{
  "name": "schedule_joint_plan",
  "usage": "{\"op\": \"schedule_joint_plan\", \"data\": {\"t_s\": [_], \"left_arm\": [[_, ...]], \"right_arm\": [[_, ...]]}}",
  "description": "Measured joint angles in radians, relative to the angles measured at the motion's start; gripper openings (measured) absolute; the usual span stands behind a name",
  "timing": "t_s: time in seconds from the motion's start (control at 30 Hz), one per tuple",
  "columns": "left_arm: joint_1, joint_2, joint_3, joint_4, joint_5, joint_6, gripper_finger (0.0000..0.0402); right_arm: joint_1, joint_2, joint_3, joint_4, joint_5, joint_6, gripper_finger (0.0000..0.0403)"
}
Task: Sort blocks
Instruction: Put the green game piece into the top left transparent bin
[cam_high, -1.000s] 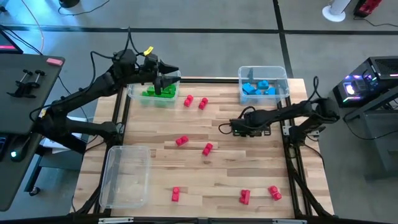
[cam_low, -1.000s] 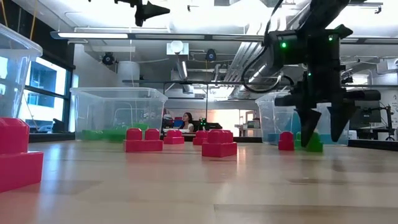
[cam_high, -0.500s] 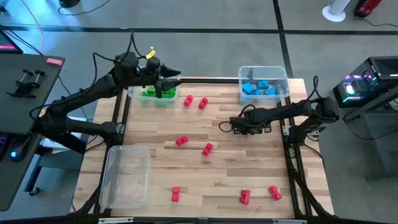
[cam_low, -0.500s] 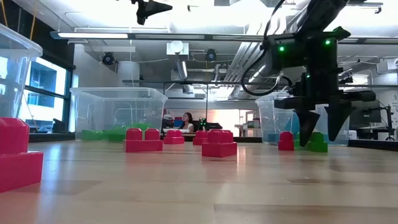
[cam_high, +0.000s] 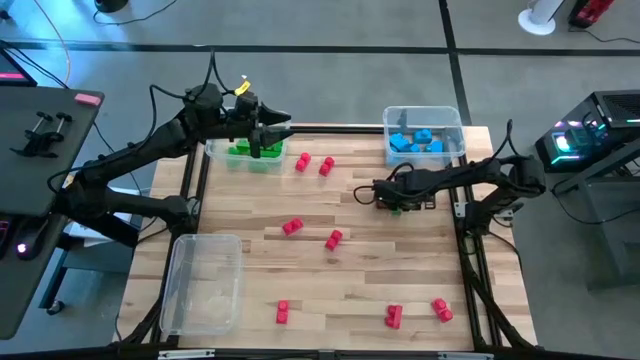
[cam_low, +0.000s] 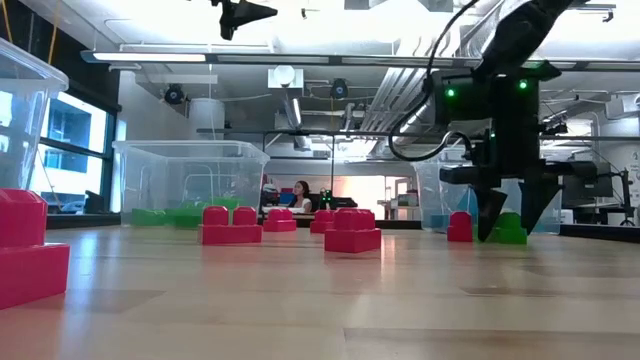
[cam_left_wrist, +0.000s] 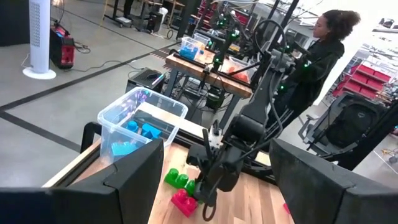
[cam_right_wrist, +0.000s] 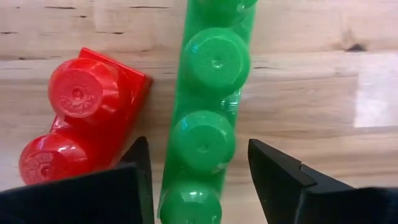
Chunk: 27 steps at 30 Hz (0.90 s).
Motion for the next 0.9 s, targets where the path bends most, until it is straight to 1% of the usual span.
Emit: {"op": "schedule_joint_plan", "data": {"t_s": [0.1,0.17,0.23,0.33,0.4,0.5,0.57,0.6,0.67,0.73,0.77,0.8,0.9], "left_arm": [[-0.004,0.000,0.000,0.000,0.010,0.000,0.0280],[-0.011,0.000,0.000,0.000,0.011,0.007,0.0280],[-0.020,0.000,0.000,0.000,0.012,0.015,0.0280],[-0.029,0.000,0.000,0.000,0.013,0.027,0.0280],[-0.035,0.000,0.000,0.000,0.013,0.028,0.0280],[-0.040,0.000,0.000,0.000,0.013,0.051,0.0280],[-0.041,0.000,0.000,0.001,0.013,0.061,0.0280],[-0.040,0.000,0.000,0.001,0.013,0.061,0.0280],[-0.040,0.000,0.000,0.001,0.013,0.062,0.0280],[-0.041,0.000,0.000,0.001,0.013,0.063,0.0280],[-0.044,0.000,0.000,0.000,0.013,0.063,0.0280],[-0.049,0.003,0.000,0.001,0.012,0.066,0.0280],[-0.075,0.023,0.000,0.002,0.008,0.107,0.0280]], "right_arm": [[0.000,-0.003,-0.038,0.039,-0.008,0.009,0.0147],[0.006,-0.003,-0.049,0.043,-0.011,0.011,0.0127],[0.014,-0.002,-0.051,0.042,-0.010,0.006,0.0096],[0.027,-0.003,-0.051,0.026,0.002,-0.017,0.0034],[0.041,-0.016,-0.054,-0.002,0.004,-0.040,0.0012],[0.065,-0.058,-0.056,-0.065,-0.026,-0.050,0.0020],[0.090,-0.110,-0.064,-0.180,-0.066,-0.072,0.0020],[0.103,-0.141,-0.066,-0.239,-0.076,-0.076,0.0016],[0.134,-0.213,-0.058,-0.281,-0.082,-0.052,0.0006],[0.181,-0.297,-0.054,-0.354,-0.082,-0.013,0.0005],[0.205,-0.336,-0.049,-0.362,-0.076,0.008,0.0006],[0.225,-0.378,-0.038,-0.334,-0.058,0.026,0.0007],[0.275,-0.483,-0.019,-0.175,0.052,0.031,0.0004]]}}
